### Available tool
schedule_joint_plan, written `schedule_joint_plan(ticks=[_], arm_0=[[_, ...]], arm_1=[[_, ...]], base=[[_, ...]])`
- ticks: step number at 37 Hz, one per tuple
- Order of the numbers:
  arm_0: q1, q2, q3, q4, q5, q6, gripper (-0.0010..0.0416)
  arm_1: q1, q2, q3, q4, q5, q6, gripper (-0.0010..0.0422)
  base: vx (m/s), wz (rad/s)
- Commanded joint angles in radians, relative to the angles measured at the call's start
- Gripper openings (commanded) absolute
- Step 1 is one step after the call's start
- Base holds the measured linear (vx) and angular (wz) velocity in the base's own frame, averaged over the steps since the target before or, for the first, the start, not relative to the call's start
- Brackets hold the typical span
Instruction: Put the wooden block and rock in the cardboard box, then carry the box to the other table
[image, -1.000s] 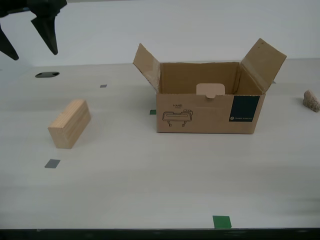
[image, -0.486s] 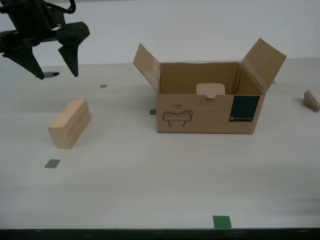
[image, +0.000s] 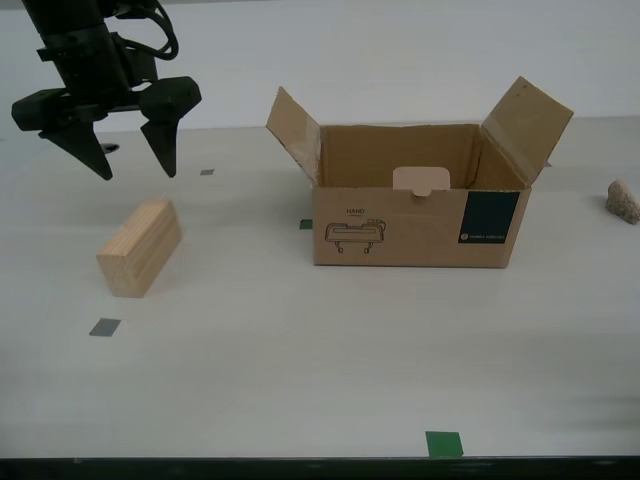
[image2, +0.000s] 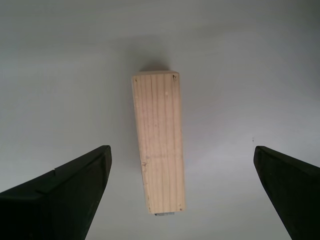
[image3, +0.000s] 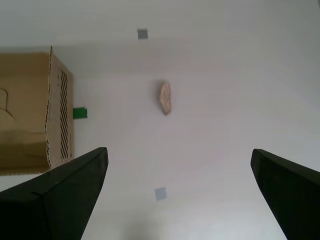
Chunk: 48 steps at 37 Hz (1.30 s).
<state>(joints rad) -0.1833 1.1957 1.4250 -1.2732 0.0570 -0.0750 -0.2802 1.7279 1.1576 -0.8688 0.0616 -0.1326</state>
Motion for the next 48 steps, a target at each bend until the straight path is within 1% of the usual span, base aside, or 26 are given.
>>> schedule_joint_plan(ticks=[1, 11, 19, 30, 41, 48], arm_0=[[0.000, 0.042, 0.001, -0.019, 0.000, 0.005, 0.0399], [0.000, 0.141, 0.001, 0.037, 0.000, 0.012, 0.0399], [-0.003, 0.203, 0.000, 0.051, 0.002, 0.010, 0.0399], [-0.008, 0.293, 0.000, 0.138, 0.001, 0.007, 0.0399], [-0.020, 0.400, 0.000, 0.166, 0.001, 0.003, 0.0397], [-0.027, 0.453, 0.000, 0.208, 0.000, -0.016, 0.0387]], arm_1=[[-0.001, 0.001, 0.001, -0.003, -0.002, 0.002, 0.0389], [-0.002, 0.001, 0.001, -0.022, -0.002, 0.003, 0.0389], [-0.002, 0.001, 0.001, -0.027, -0.002, 0.003, 0.0389], [-0.002, 0.001, 0.001, -0.027, -0.002, 0.003, 0.0389], [-0.002, 0.001, 0.001, -0.031, -0.002, 0.003, 0.0389], [-0.002, 0.001, 0.001, -0.037, -0.002, 0.002, 0.0389]], base=[[0.000, 0.000], [0.000, 0.000], [0.000, 0.000], [0.000, 0.000], [0.000, 0.000], [0.000, 0.000]])
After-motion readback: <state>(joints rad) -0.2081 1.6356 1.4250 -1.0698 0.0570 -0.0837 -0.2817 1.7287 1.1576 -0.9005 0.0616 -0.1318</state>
